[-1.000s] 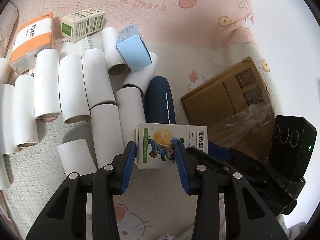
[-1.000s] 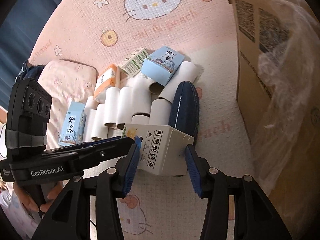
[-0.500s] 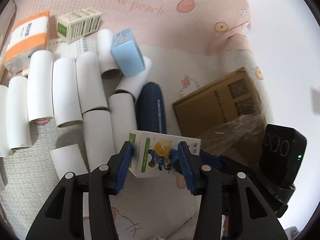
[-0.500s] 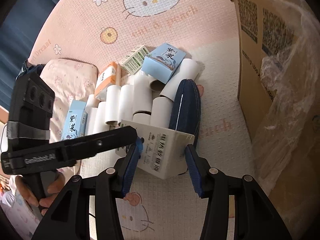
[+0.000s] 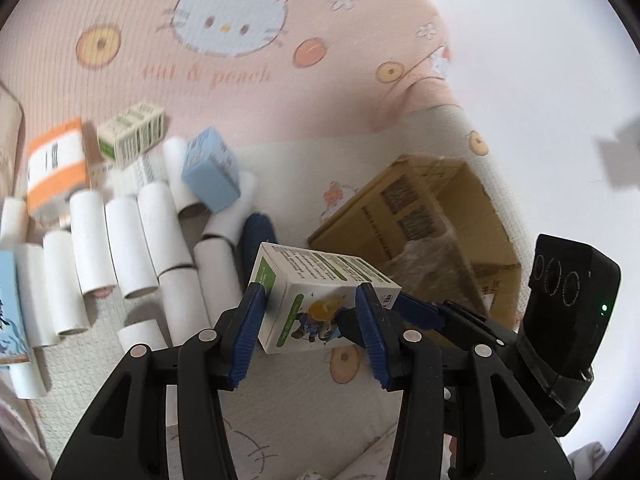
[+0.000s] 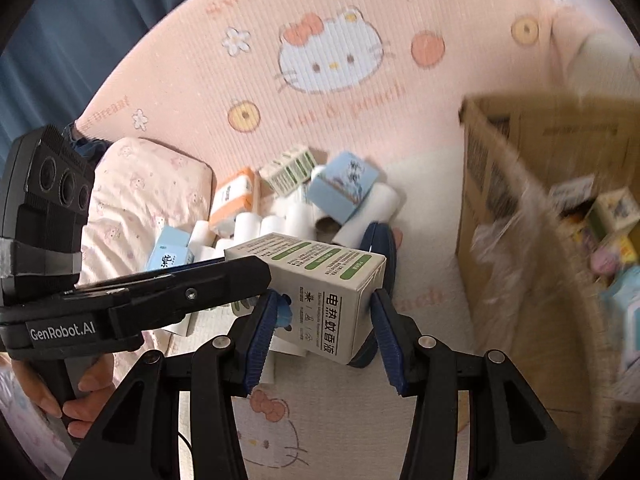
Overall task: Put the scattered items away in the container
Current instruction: 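Carry the white-green box with the left gripper over the cardboard box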
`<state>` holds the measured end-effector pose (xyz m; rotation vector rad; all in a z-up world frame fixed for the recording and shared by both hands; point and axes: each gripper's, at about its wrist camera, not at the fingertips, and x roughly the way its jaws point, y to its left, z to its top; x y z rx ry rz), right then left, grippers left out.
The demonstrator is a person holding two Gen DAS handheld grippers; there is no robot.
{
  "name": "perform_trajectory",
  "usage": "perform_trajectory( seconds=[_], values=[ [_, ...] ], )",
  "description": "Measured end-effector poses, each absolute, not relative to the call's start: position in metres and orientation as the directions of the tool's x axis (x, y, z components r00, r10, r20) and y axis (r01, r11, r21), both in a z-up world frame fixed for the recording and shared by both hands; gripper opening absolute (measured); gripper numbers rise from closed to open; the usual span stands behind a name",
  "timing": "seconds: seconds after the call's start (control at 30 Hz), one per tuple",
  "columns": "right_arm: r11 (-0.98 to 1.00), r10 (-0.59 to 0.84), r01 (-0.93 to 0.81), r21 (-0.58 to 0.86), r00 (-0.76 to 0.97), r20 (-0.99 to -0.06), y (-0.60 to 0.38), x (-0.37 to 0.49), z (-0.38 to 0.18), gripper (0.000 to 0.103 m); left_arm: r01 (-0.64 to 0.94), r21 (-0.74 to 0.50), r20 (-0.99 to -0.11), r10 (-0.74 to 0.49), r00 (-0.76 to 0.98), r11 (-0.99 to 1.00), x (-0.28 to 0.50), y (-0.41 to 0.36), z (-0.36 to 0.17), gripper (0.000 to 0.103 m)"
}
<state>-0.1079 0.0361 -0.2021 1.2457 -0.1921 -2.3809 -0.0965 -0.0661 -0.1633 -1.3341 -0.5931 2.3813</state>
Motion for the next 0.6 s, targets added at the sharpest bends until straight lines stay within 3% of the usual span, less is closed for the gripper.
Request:
perform_trajectory(
  seconds=[0.2,0.6],
  values=[
    [-0.914,-0.390,0.347,0.212,-0.600,-0.699,0.040,-0.094,-0.155,0.046,-0.171,-0.444,-0.682,0.455,-0.572,-0.880,-0.091,-0.042,-0.115,0.050],
    [-0.947,-0.315,0.283,0.151,-0.729,-0.608,0.103,-0.081,-0.092,0.046,-0.331,-0.415,-0.620,0.530,-0.579,-0.847,-0.110,0.028,-0.058,0.050]
  ],
)
